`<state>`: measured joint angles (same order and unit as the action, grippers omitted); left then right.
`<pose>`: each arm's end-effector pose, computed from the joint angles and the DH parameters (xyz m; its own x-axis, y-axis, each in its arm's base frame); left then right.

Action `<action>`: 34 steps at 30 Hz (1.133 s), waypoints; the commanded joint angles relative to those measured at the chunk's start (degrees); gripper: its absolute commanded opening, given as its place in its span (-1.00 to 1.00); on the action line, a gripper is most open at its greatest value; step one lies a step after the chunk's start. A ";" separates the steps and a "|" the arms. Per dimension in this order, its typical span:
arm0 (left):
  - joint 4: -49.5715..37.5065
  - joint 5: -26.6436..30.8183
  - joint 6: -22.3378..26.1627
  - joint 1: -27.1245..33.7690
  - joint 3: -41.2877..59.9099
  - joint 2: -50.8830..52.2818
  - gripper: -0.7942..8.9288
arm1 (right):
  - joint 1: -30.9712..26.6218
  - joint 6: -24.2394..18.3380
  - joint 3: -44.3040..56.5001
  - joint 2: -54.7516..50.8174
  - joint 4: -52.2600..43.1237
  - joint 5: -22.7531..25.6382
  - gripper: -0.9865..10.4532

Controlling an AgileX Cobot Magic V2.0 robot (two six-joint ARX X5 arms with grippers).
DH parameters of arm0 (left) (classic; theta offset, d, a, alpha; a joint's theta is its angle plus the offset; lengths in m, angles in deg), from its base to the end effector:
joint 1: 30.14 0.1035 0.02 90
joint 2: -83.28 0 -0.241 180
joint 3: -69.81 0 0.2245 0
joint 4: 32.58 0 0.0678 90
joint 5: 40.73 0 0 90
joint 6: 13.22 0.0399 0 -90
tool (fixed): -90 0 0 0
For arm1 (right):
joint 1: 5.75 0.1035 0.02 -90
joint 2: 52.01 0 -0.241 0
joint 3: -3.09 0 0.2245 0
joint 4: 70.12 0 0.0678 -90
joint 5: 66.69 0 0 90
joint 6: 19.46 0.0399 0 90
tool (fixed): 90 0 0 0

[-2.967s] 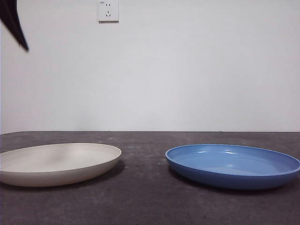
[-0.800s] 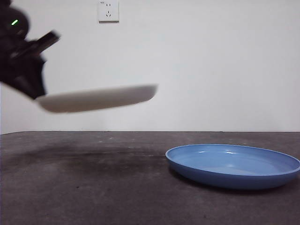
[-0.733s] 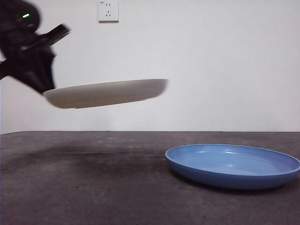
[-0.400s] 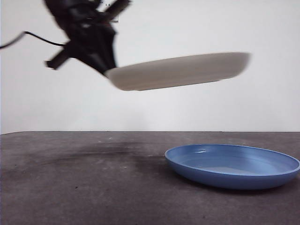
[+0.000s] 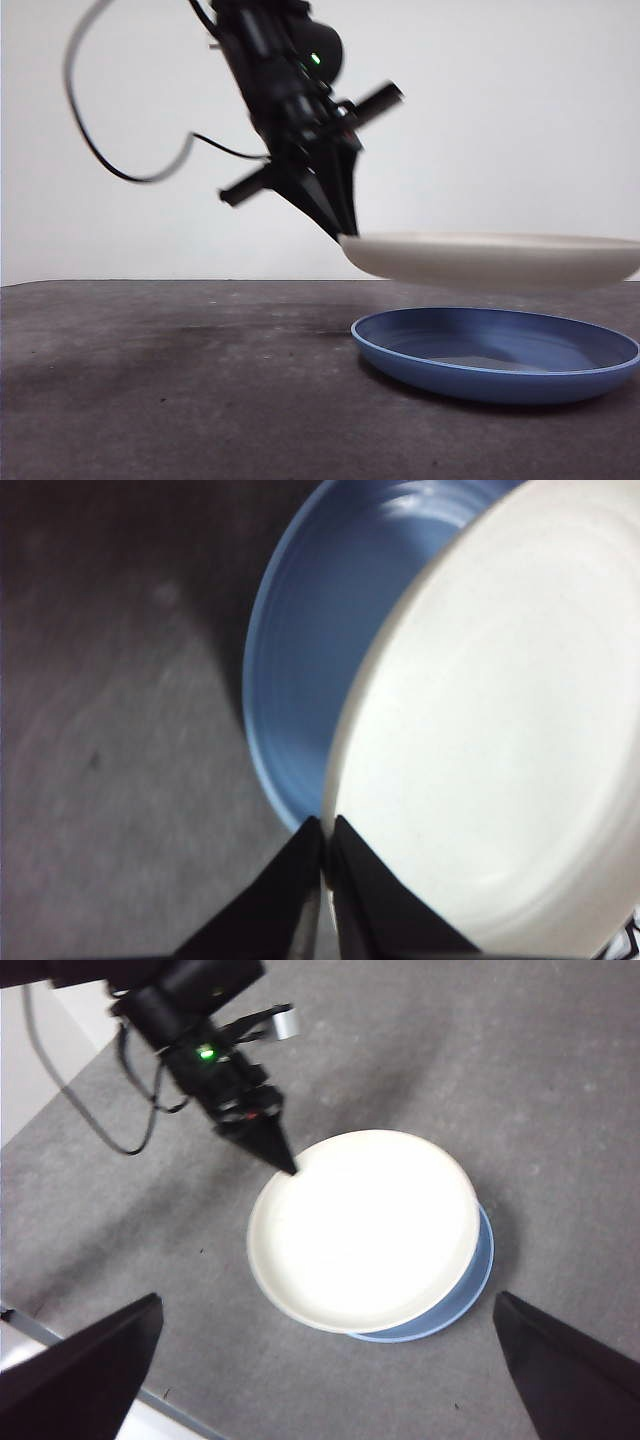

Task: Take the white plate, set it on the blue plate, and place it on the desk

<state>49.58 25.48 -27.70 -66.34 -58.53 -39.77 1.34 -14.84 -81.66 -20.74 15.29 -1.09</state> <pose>0.3122 -0.2484 0.2246 -0.0705 -0.4483 -0.8911 0.3984 0.8064 -0.4372 0.0337 0.0208 0.3539 0.7160 0.5053 -0.4816 -0.4166 0.8629 0.2861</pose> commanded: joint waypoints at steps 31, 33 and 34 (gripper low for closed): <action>-0.90 1.77 1.73 -1.42 -7.32 -10.62 -0.82 | 1.95 -0.79 -0.98 -0.04 0.00 -0.17 0.34; -0.55 1.77 2.05 -1.42 -7.32 -10.62 -0.82 | 1.95 -0.79 -0.98 -0.04 0.00 -0.20 0.34; -0.50 1.79 2.03 -1.42 -7.32 -10.62 -0.82 | 1.95 -0.79 -0.98 -0.04 0.00 -0.20 0.34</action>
<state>49.16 27.31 -26.61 -67.17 -64.08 -48.99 3.15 -14.84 -81.66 -20.85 15.48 -1.09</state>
